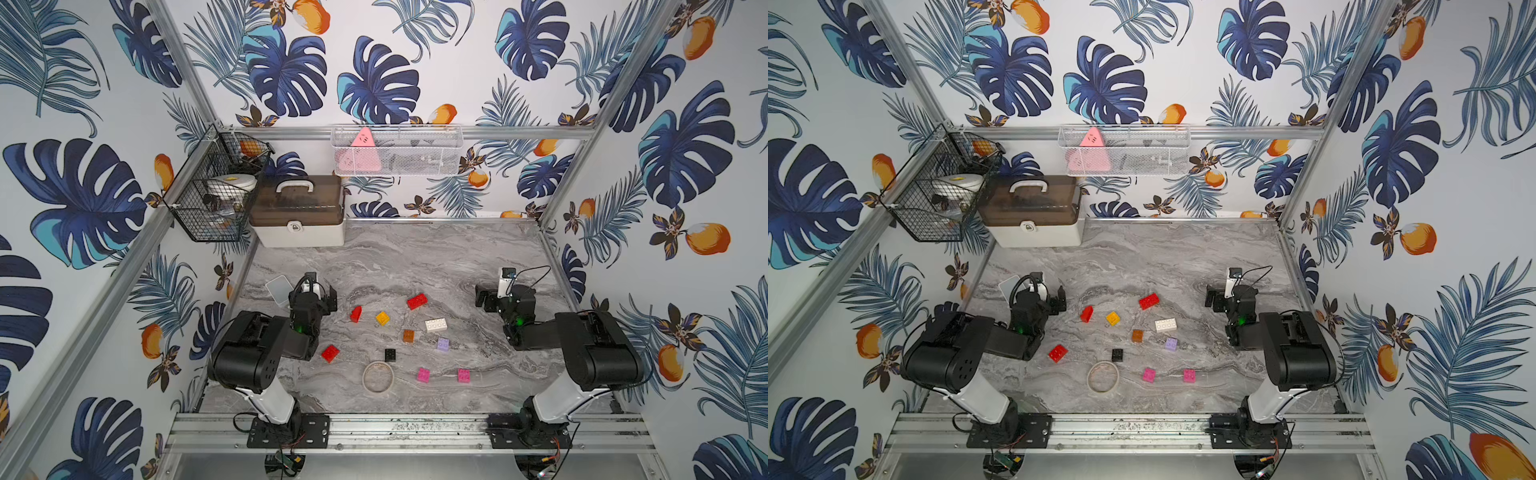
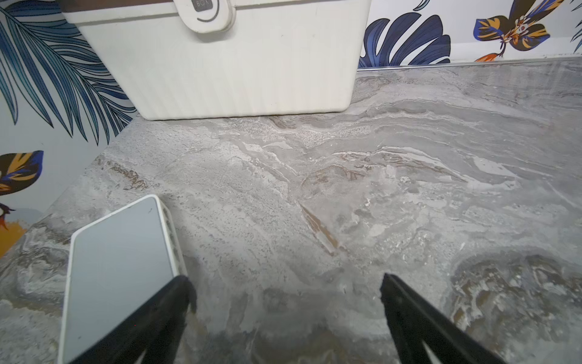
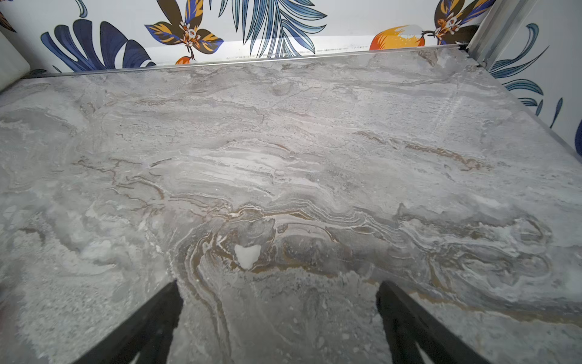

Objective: Assemble the number 1 with lego
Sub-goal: Pick up the lego brick from the center of the board.

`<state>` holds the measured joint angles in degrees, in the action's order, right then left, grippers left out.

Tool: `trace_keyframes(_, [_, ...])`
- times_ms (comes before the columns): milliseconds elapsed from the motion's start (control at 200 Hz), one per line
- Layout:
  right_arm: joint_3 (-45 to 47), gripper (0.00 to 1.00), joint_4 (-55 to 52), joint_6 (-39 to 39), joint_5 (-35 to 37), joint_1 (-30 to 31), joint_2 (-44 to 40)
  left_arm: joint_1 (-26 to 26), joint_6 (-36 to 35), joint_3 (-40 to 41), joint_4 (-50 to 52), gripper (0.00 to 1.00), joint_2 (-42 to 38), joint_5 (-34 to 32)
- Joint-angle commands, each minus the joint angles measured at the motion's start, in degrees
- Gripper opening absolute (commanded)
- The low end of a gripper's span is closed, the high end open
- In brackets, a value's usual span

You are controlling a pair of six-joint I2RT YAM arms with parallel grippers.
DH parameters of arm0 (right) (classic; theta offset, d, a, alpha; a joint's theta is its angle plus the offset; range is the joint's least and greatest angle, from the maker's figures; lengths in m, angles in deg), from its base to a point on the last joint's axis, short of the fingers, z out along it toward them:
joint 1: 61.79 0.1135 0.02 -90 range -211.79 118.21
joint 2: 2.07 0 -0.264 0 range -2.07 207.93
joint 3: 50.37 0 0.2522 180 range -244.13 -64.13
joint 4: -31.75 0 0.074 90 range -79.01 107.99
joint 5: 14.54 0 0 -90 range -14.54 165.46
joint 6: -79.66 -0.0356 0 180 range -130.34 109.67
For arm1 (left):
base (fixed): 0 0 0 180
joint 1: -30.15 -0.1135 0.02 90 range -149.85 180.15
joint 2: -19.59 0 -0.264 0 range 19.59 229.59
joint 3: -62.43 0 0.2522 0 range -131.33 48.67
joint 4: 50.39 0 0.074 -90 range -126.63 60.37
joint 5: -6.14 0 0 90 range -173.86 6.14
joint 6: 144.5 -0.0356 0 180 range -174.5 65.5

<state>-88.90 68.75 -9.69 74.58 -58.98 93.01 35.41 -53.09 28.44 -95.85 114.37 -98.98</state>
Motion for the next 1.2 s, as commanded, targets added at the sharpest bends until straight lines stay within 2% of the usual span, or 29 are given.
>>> trace_keyframes(0, [-0.1, 1.0, 0.4, 0.0, -0.1, 0.0, -0.1, 0.1, -1.6, -0.2, -1.1, 0.99, -0.1, 2.6])
trace_keyframes(115, [-0.2, 1.0, 0.4, 0.1, -0.1, 0.0, 0.0, 0.0, -1.3, -0.6, -0.1, 0.99, -0.3, 3.4])
trace_keyframes(195, [-0.2, 1.0, 0.4, 0.0, -0.1, 0.0, 0.0, -1.4, -0.6, -1.1, 1.3, 0.99, -0.4, 6.3])
trace_keyframes(460, [0.1, 1.0, 1.0, 0.1, -0.3, 0.0, -0.1, -1.3, -1.2, -0.9, 0.7, 0.99, -0.7, 5.6])
trace_keyframes(495, [-0.4, 1.0, -0.2, 0.3, -1.0, 0.0, -0.7, -1.0, -1.4, -1.2, 2.3, 0.96, -2.1, 5.7])
trace_keyframes(560, [-3.0, 1.0, -7.1, 1.1, -2.9, 0.0, -3.5, -0.5, -0.5, -3.3, 10.6, 0.95, -6.9, 2.4])
trace_keyframes(645, [-9.5, 0.95, -23.3, 0.4, -3.6, 0.3, -7.6, -0.1, 1.5, -8.2, 24.3, 0.92, -13.1, -0.7])
trace_keyframes(801, [-20.7, 0.81, -46.2, -9.4, -11.0, 1.8, -10.3, 0.5, 7.1, -15.7, 43.3, 0.92, -21.0, -1.6])
trace_keyframes(851, [-22.4, 0.76, -50.3, -11.0, -13.0, 4.2, -10.7, 0.9, 9.9, -19.3, 51.2, 0.91, -21.4, -1.2])
trace_keyframes(946, [-25.4, 0.72, -56.7, -9.9, -10.8, 12.5, -11.8, 1.9, 16.5, -24.8, 64.8, 0.86, -21.0, 0.2])
trace_keyframes(1051, [-28.7, 0.68, -64.5, -7.0, -8.7, 20.7, -12.8, 3.5, 20.4, -26.3, 72.0, 0.82, -21.1, 5.3])
trace_keyframes(1196, [-28.1, 0.66, -69.4, -9.0, -12.0, 24.8, -16.1, 8.2, 20.7, -24.0, 73.0, 0.81, -23.5, 7.7])
